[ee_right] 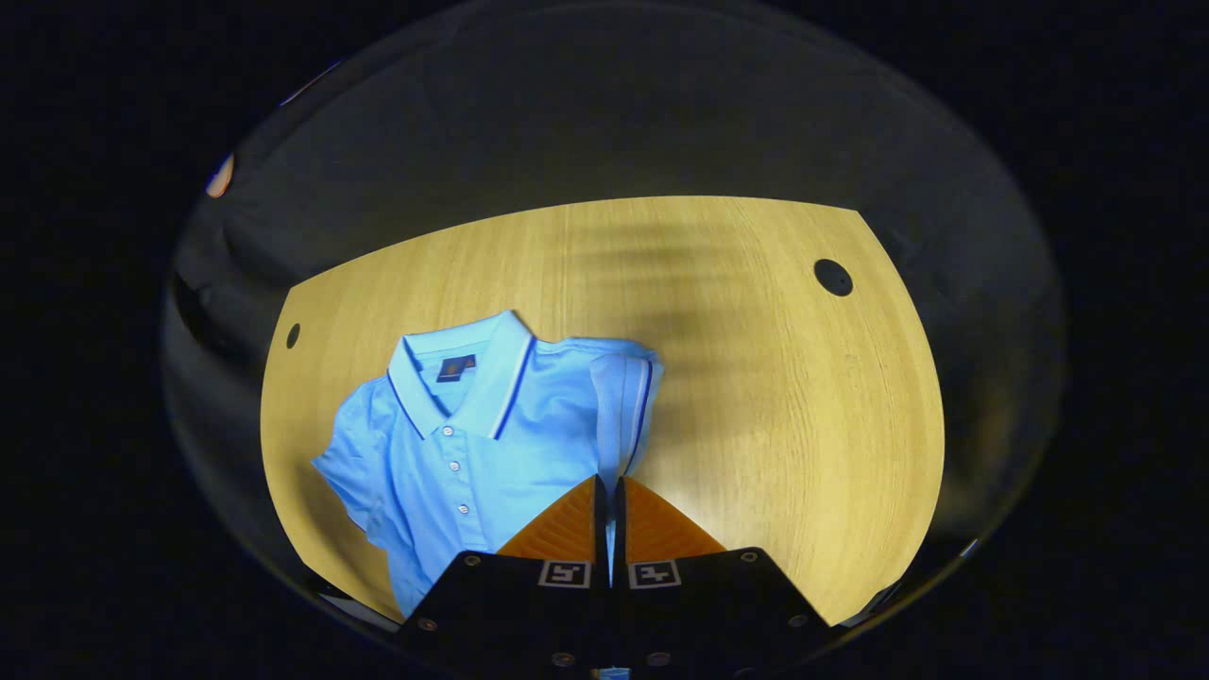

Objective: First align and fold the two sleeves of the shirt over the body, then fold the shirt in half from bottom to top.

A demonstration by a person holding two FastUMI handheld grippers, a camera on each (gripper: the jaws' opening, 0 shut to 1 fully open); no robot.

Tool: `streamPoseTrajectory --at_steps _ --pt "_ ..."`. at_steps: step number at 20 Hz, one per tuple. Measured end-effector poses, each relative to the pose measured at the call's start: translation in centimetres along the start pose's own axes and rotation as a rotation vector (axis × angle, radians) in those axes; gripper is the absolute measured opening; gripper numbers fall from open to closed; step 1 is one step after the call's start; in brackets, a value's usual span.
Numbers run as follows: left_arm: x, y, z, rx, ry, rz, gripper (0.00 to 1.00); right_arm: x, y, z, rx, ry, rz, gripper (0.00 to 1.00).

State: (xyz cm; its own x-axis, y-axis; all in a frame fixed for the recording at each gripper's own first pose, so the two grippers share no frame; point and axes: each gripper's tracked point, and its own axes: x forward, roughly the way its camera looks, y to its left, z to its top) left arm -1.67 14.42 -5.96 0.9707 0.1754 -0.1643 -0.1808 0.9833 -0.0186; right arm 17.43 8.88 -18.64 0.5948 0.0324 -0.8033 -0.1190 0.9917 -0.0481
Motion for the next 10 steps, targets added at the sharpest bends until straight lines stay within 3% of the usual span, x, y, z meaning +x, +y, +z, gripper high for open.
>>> streamPoseTrajectory --at_steps 1,4,10 --pt "-0.1 0.7 0.0 -0.001 0.000 0.005 0.99 -0.1 1.1 -0.1 -0.007 0.002 0.008 0.00" --pt "-0.4 2.7 -0.3 -0.010 0.002 0.026 0.95 0.1 4.1 -0.6 -0.029 0.010 0.031 0.00" --pt "-0.6 5.5 -1.1 -0.035 0.023 0.055 0.99 1.1 10.1 -2.1 -0.093 0.048 0.091 0.00"
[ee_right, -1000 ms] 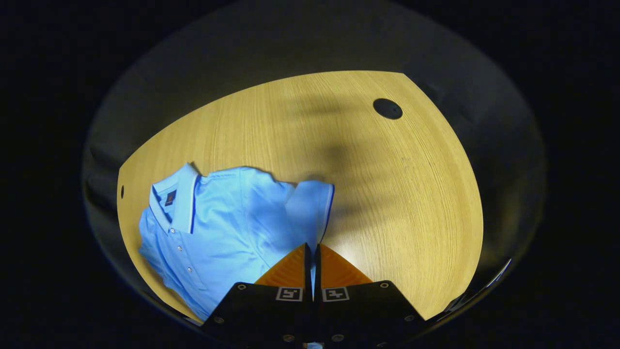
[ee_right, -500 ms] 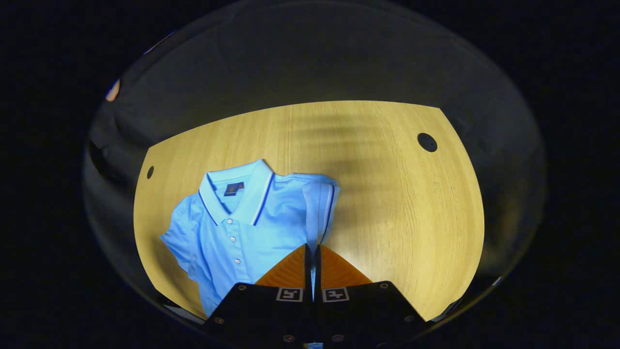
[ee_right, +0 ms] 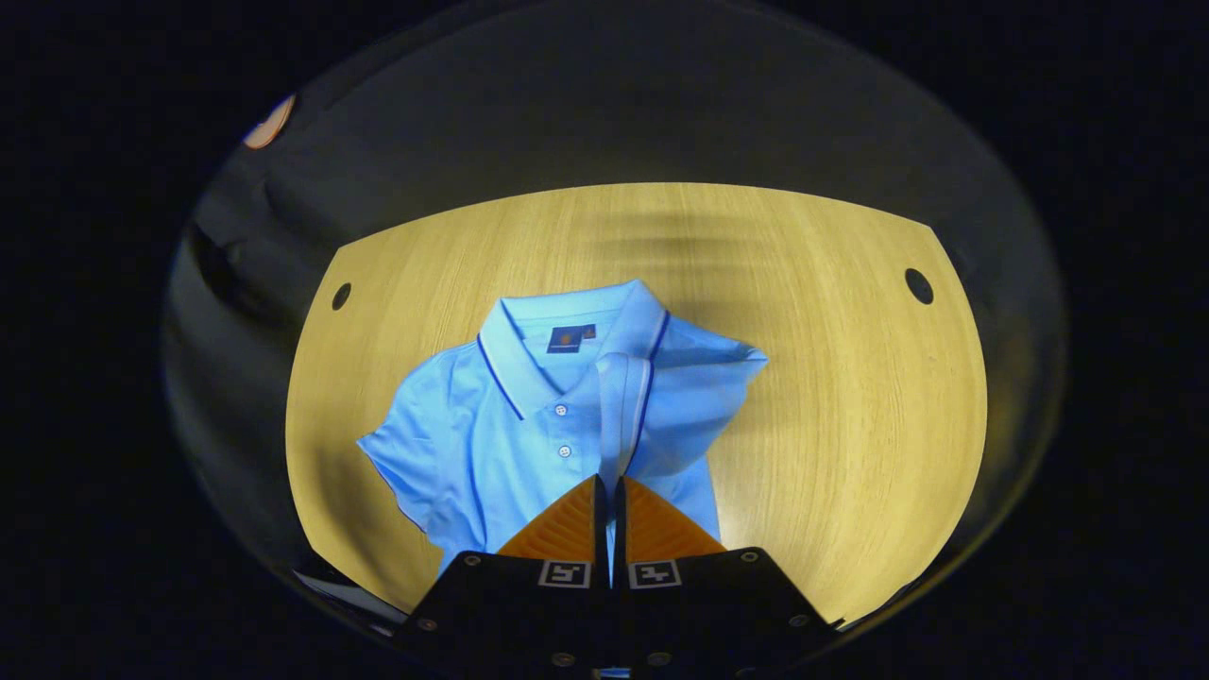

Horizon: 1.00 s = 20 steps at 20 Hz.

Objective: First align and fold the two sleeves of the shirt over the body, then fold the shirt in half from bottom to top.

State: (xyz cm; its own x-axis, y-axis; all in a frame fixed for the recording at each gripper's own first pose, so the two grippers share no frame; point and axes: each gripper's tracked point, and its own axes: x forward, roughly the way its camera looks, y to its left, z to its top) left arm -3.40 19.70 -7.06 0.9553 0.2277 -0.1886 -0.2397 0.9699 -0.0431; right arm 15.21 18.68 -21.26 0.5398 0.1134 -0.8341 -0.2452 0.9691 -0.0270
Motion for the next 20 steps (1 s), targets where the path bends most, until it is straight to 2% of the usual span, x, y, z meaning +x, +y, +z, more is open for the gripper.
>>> streamPoseTrajectory --at_steps 1,3,5,6,7,9,10,12,13,14,15,16,17,20 --pt "0.1 0.4 -0.2 0.000 0.004 0.009 0.95 0.3 1.2 0.0 -0.005 0.002 0.017 0.00" --pt "-0.1 1.1 -0.2 0.010 0.006 0.024 0.98 0.9 3.7 -0.2 -0.013 -0.001 0.059 0.01" --pt "-0.1 1.3 -0.1 0.022 0.005 0.030 0.99 1.9 5.0 -0.7 -0.020 0.007 0.058 0.01" --pt "-0.1 1.4 -0.1 0.025 0.006 0.031 0.99 2.3 5.3 -1.1 -0.022 0.014 0.055 0.07" --pt "-0.1 1.3 0.0 0.026 0.009 0.029 0.99 2.6 5.7 -1.4 -0.027 0.020 0.059 0.06" --pt "-0.2 1.1 -0.1 0.026 0.011 0.025 0.99 2.8 6.3 -1.8 -0.036 0.024 0.069 0.12" --pt "-0.1 1.0 -0.2 0.025 0.012 0.024 0.99 2.7 6.4 -1.8 -0.043 0.016 0.074 0.21" --pt "0.1 0.7 -0.4 0.020 0.019 0.022 0.99 2.0 6.2 -1.6 -0.043 -0.014 0.064 0.50" --pt "0.2 0.4 -0.5 0.014 0.027 0.018 0.99 1.6 6.0 -1.6 -0.042 -0.031 0.058 0.59" --pt "0.3 0.0 -0.9 0.009 0.037 0.016 0.95 0.9 5.7 -1.5 -0.041 -0.050 0.053 0.77" --pt "0.5 -0.3 -1.1 0.002 0.048 0.014 0.99 0.3 5.4 -1.4 -0.040 -0.074 0.048 0.95" --pt "0.9 -0.7 -1.5 -0.007 0.061 0.012 0.95 -0.4 4.9 -1.4 -0.039 -0.098 0.042 0.99" --pt "1.2 -1.2 -1.9 -0.014 0.080 0.012 0.99 -1.0 4.6 -1.5 -0.039 -0.116 0.041 0.98" --pt "2.3 -3.4 -4.4 -0.033 0.174 -0.019 0.99 -2.7 3.2 -2.6 -0.024 -0.145 0.050 0.99"
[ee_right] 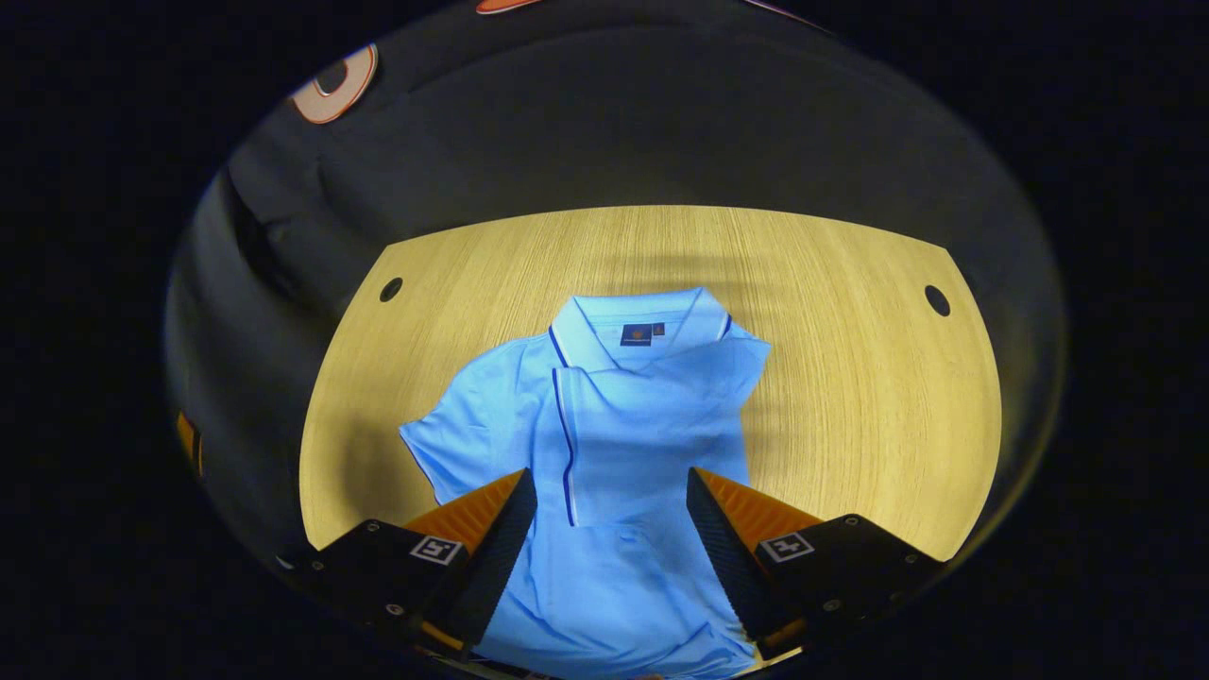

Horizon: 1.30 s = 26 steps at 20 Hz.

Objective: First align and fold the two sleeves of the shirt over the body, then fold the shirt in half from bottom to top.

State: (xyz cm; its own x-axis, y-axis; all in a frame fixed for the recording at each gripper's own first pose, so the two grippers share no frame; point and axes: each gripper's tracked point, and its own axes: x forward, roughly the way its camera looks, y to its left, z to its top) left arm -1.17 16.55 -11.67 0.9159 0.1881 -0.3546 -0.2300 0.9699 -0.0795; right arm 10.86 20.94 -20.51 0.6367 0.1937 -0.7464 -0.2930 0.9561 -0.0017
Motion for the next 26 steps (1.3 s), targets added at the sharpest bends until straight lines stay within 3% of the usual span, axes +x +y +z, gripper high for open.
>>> streamPoseTrajectory --at_steps 5,9,11,12,19,26 --pt "3.4 -4.0 -4.7 -0.026 0.201 -0.021 0.99 -2.0 -1.8 -3.9 0.100 0.038 0.070 0.98" --pt "5.2 -6.8 -9.1 -0.031 0.378 -0.051 0.99 -4.2 -6.0 -5.6 0.124 0.010 0.025 0.98" --pt "6.5 -7.4 -11.0 -0.042 0.456 -0.030 0.96 -5.2 -7.2 -6.3 0.158 -0.006 0.033 0.98" --pt "7.2 -7.5 -11.9 -0.059 0.491 -0.022 0.99 -5.6 -7.8 -6.7 0.178 -0.013 0.042 0.98" --pt "11.1 -9.1 -20.4 -0.125 0.775 0.030 1.00 -7.0 -13.1 -10.4 0.304 0.005 0.046 0.98" --pt "13.6 -7.8 -24.3 -0.141 0.890 0.121 1.00 -6.9 -17.0 -12.9 0.393 0.022 0.026 0.98"
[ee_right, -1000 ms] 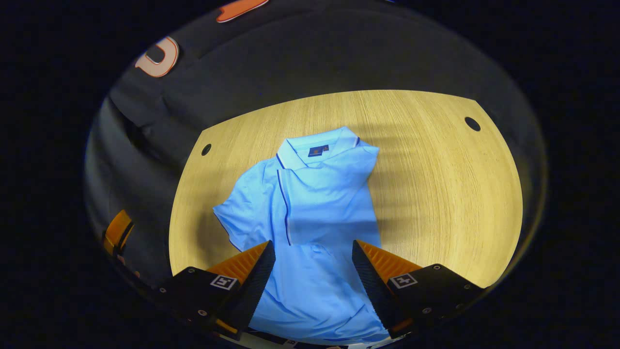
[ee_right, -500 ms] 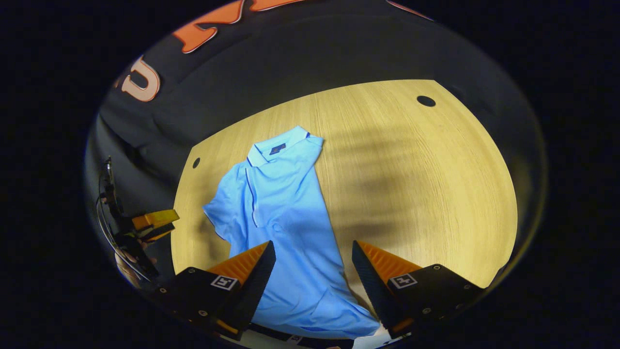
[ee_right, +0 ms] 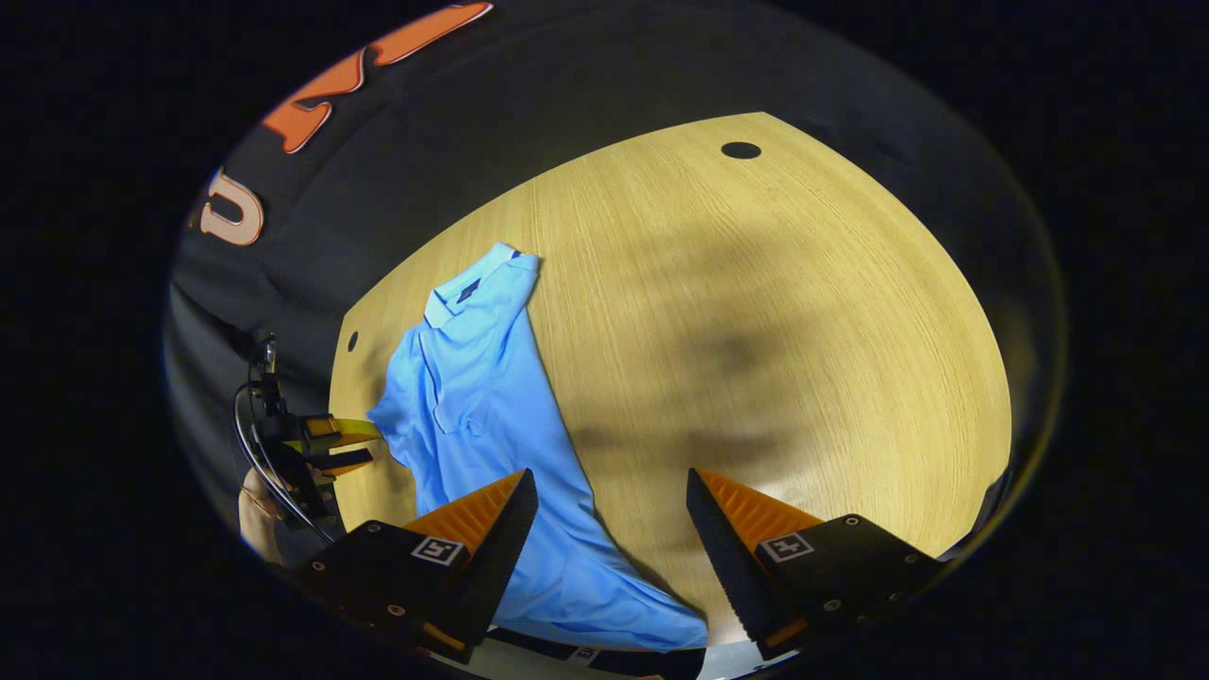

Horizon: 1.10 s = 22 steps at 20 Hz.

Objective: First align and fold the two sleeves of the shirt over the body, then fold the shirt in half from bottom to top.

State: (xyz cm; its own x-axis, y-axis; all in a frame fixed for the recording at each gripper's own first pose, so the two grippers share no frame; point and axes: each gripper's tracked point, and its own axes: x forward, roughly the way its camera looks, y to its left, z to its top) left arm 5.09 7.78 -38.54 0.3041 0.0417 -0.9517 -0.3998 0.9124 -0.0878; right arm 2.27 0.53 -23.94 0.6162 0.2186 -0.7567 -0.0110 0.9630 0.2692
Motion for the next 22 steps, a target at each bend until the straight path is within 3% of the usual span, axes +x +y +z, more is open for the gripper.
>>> streamPoseTrajectory --at_steps 12,14,16,17,20,21,22 --pt "2.2 -0.7 -0.2 0.063 0.021 0.131 1.00 0.2 -1.3 -0.3 0.038 0.008 0.006 0.98" --pt "2.3 -0.8 -0.1 0.060 0.022 0.127 0.92 0.2 -1.3 -0.4 0.034 0.007 0.005 0.98" --pt "2.0 -1.3 -0.2 0.057 0.029 0.122 0.73 0.1 -1.2 -0.5 0.031 0.008 0.006 0.98" --pt "2.2 -1.5 -0.3 0.067 0.030 0.114 0.55 0.1 -1.1 -0.5 0.031 0.006 0.006 0.98" --pt "2.2 -2.2 -0.3 0.085 0.039 0.079 0.21 -0.1 -0.9 -0.7 0.022 -0.002 0.009 0.98" --pt "2.3 -2.2 0.1 0.079 0.033 0.068 0.11 -0.1 -0.8 -0.8 0.018 -0.004 0.007 0.98" --pt "2.3 -2.4 0.8 0.070 0.021 0.048 0.10 -0.3 -0.8 -0.8 0.012 -0.007 0.005 0.98"
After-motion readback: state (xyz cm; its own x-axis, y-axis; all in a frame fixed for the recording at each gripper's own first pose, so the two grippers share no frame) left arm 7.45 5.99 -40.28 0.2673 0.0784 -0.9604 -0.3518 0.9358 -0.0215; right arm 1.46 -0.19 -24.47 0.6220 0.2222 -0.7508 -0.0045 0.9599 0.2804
